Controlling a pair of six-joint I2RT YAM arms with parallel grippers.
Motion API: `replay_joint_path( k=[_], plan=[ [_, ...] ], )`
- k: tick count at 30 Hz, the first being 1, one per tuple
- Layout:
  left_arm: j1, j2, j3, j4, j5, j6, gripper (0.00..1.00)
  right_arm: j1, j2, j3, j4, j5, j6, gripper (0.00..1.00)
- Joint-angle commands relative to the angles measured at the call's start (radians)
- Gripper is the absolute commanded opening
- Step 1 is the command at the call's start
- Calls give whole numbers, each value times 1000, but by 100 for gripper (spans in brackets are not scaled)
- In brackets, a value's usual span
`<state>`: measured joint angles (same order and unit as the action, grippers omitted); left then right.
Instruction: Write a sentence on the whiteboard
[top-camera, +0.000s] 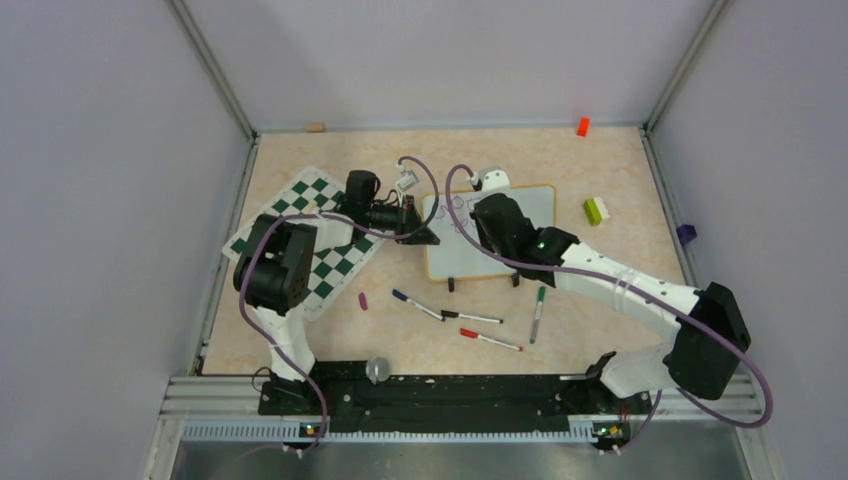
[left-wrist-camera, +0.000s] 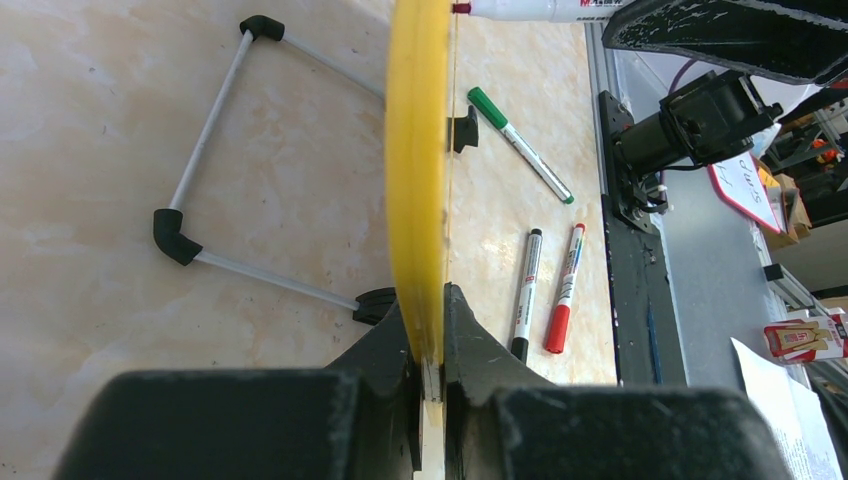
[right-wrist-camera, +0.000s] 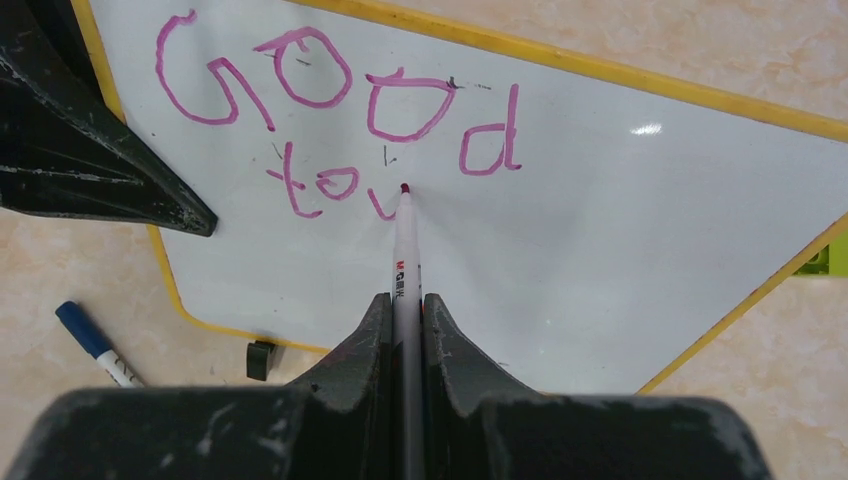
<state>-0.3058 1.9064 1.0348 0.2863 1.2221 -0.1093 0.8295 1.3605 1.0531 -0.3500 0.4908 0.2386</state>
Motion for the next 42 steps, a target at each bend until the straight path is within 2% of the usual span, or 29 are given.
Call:
replay_joint_path(
  k=[1,12,32,42],
  plan=[
    [-21,-2,-1,-47,-34,75,0,-20,-42,-40,-2,-8,28,0],
    [-21,-2,-2,-47,-35,76,0,-19,-33,-39,-9,14,28,0],
    [-22,-3,-2,-50,-38,78,0,-40,21,78,-30,21,-13,0],
    [-22,-3,-1,-49,-35,78,0,-40,-83,55,-50,-65,8,0]
  ],
)
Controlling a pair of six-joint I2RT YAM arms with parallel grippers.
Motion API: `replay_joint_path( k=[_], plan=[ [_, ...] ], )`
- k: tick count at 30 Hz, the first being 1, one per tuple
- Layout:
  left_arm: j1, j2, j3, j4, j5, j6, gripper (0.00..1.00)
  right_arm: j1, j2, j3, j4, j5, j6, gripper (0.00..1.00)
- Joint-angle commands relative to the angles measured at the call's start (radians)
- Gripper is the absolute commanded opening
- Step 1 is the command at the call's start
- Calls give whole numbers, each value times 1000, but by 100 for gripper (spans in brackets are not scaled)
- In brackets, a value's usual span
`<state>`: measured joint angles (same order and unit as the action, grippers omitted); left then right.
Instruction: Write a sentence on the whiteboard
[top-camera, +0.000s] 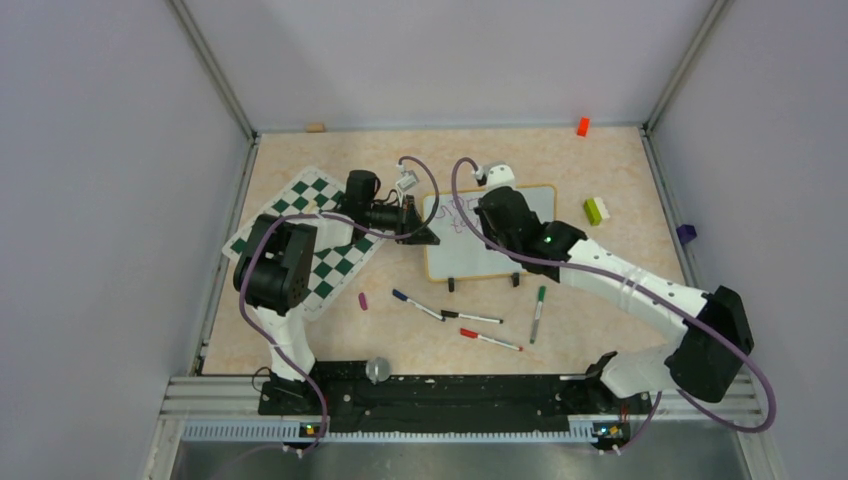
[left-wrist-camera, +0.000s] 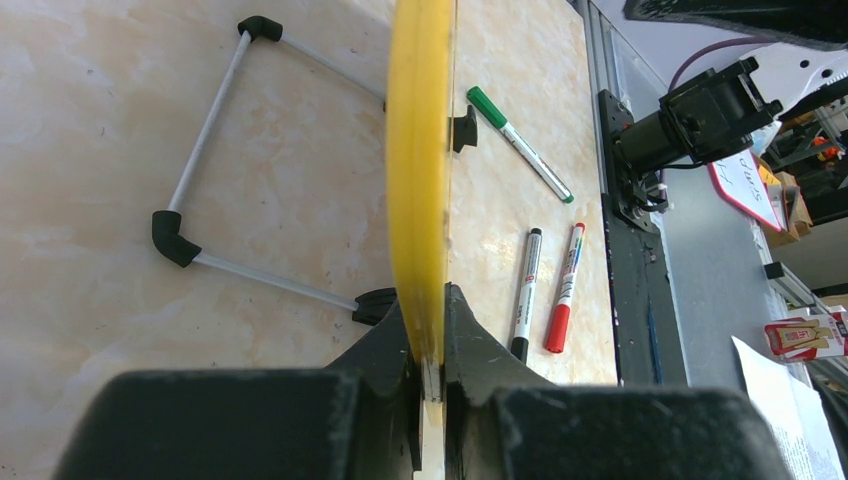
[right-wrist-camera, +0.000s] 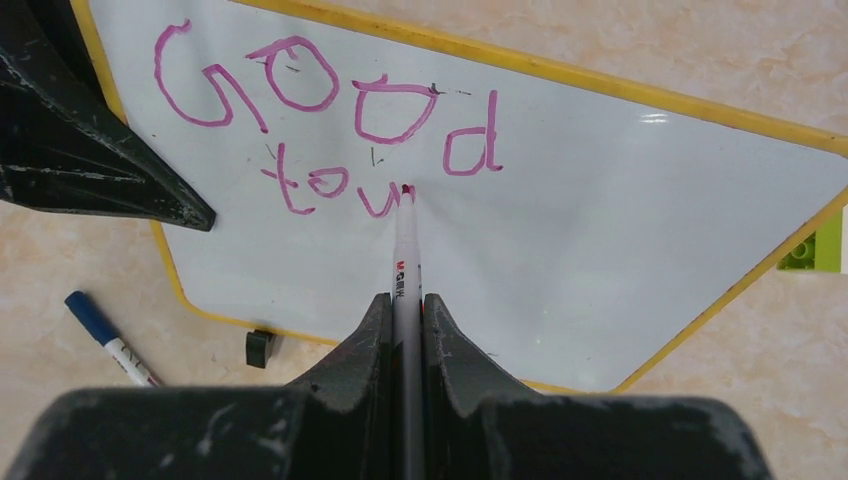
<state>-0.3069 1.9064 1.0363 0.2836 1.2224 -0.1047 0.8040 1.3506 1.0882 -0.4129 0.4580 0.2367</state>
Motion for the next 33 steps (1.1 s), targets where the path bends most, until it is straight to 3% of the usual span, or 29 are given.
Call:
replay_joint_path(
  k=[1,18,33],
  plan=[
    [-21,-4,-2,-47,-35,74,0,-14,-80,16,12,-32,10,0],
    [-21,-2,-1,-48,-35,74,0,-33,-72,-49,-4,33,24,0],
    [-21,-1,-1,-48,-37,74,0,-57,-23,-12,26,15,19,0]
  ],
)
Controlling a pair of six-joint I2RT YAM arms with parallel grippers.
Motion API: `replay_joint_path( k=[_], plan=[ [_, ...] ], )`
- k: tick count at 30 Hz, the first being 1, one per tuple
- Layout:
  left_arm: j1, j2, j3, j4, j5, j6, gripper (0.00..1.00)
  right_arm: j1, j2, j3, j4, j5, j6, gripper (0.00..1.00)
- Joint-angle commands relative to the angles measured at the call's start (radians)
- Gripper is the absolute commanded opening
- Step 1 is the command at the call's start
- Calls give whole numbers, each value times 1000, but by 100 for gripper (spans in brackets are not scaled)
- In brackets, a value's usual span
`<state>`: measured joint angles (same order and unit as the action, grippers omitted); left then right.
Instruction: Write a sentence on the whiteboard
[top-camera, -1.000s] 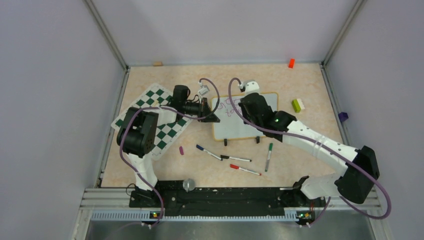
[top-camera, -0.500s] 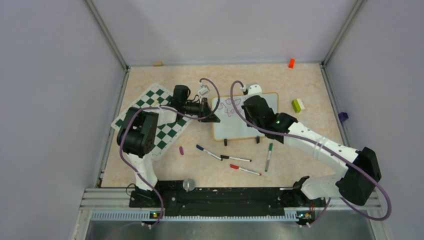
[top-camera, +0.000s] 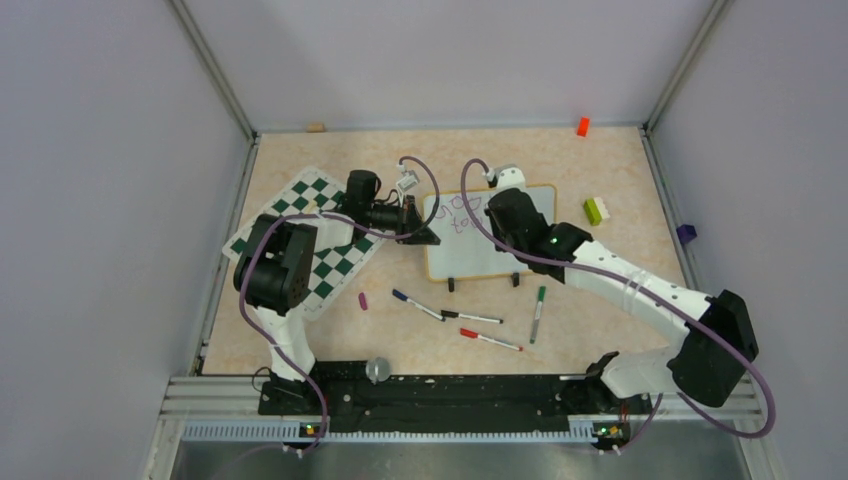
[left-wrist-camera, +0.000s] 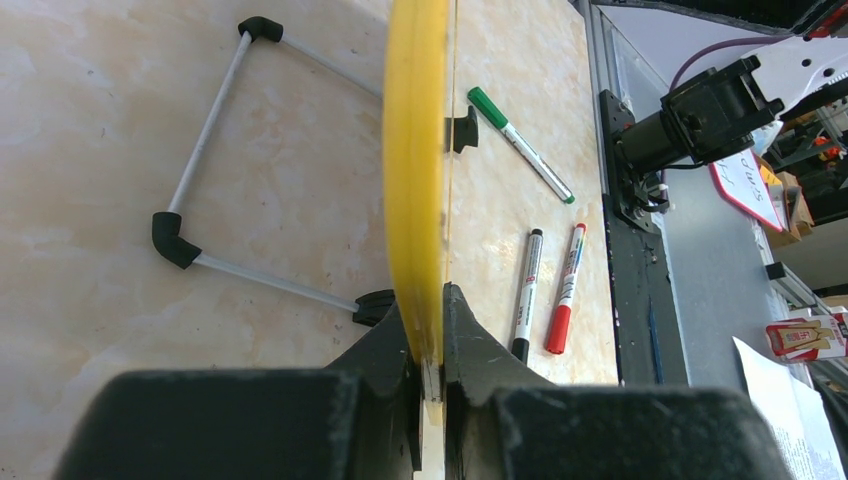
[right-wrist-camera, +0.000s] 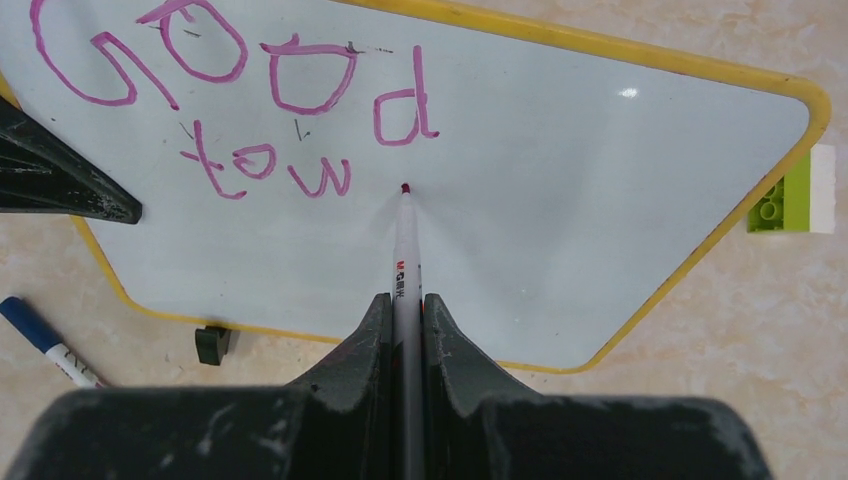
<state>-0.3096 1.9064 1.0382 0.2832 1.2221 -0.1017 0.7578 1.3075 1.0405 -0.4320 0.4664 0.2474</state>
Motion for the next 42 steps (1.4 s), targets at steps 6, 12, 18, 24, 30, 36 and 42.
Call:
replay_joint_path(
  k=[6,12,18,24,30,36,42],
  plan=[
    [-19,-3,-4,-47,-36,72,0,-11,41,57,52,0,5,0],
    [-18,-4,-4,-49,-37,73,0,-11,41,58,57,-25,7,0],
    [-19,-4,-4,-49,-37,73,0,-11,32,41,54,-49,7,0],
    [-19,-3,-4,-50,-39,73,0,-10,14,0,36,-72,16,0],
    [-18,-5,-4,-50,-38,73,0,-11,-5,-30,11,-67,19,0],
    [-19,-5,-4,-50,-38,73,0,-10,-6,-18,-16,1,16,0],
    [-19,-4,-4,-50,-38,73,0,-11,18,35,-15,28,8,0]
  ],
)
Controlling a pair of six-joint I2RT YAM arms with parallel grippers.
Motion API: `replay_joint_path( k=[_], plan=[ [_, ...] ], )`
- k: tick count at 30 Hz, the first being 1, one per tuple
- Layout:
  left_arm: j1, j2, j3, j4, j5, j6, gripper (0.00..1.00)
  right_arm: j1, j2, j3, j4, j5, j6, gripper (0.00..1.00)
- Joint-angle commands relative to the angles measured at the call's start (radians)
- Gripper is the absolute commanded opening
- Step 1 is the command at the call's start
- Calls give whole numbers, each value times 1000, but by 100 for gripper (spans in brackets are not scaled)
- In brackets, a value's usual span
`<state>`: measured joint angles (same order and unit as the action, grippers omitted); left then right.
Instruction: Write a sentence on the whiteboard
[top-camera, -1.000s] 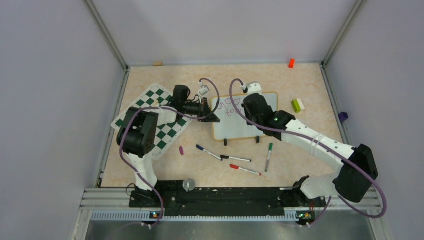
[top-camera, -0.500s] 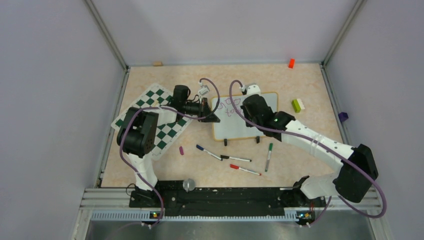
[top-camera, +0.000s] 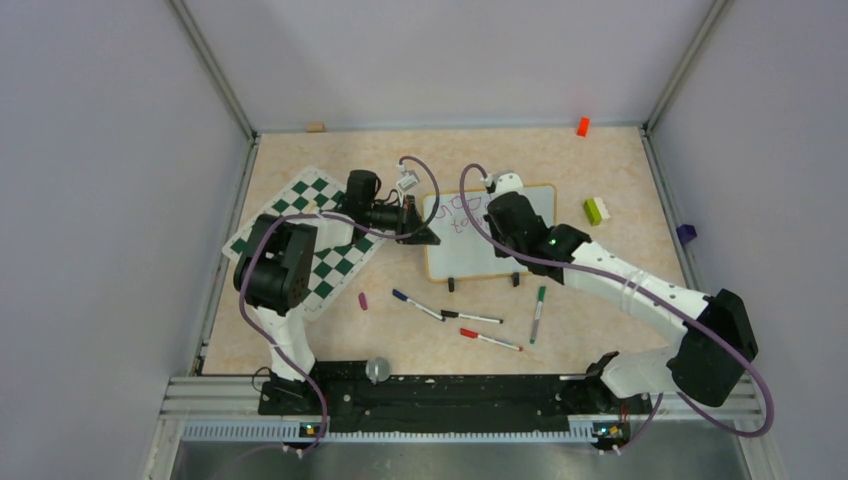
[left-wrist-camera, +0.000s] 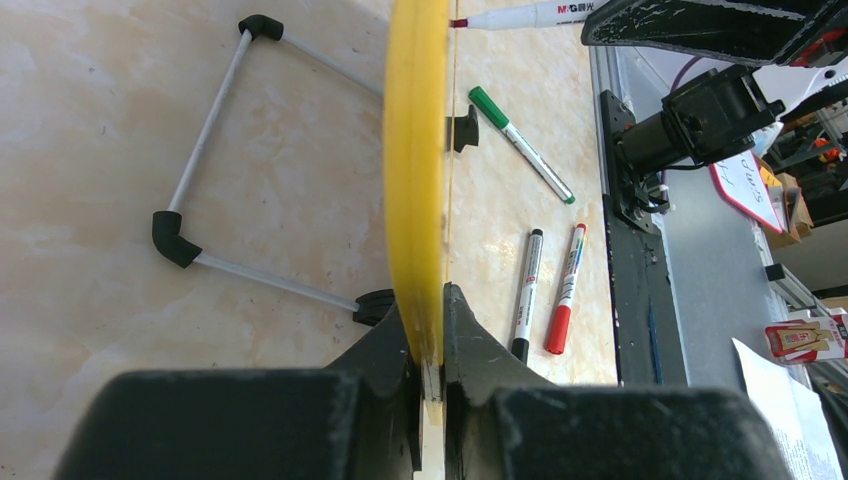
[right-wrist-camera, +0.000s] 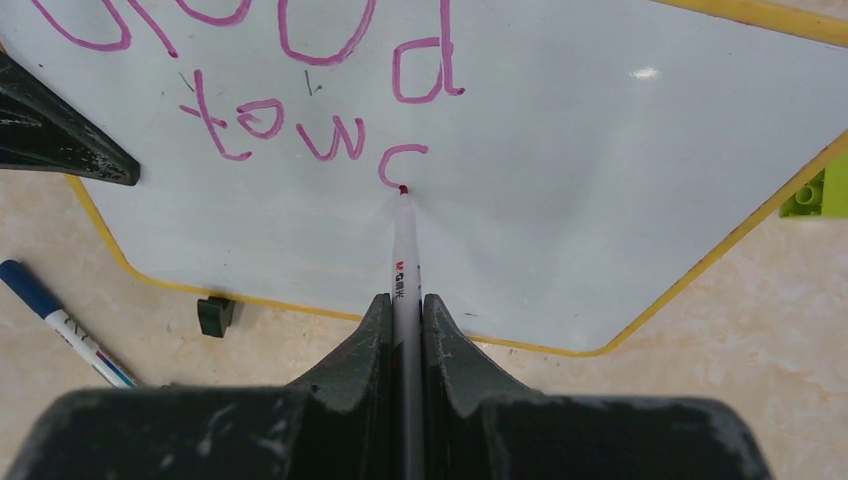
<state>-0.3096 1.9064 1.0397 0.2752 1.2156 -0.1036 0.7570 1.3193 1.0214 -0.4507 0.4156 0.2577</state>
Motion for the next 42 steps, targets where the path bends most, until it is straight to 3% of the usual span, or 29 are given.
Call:
replay_joint_path(
  k=[1,17,33,42],
  plan=[
    [-20,-4,-6,-41,-33,74,0,-10,11,64,4,83,-5,0],
    [-19,-4,-6,-44,-32,77,0,-9,38,105,18,76,-21,0],
    [-20,-1,-3,-46,-31,76,0,-10,-27,-3,-14,63,14,0],
    [-20,2,2,-51,-31,77,0,-10,-81,37,-44,57,5,0]
  ],
)
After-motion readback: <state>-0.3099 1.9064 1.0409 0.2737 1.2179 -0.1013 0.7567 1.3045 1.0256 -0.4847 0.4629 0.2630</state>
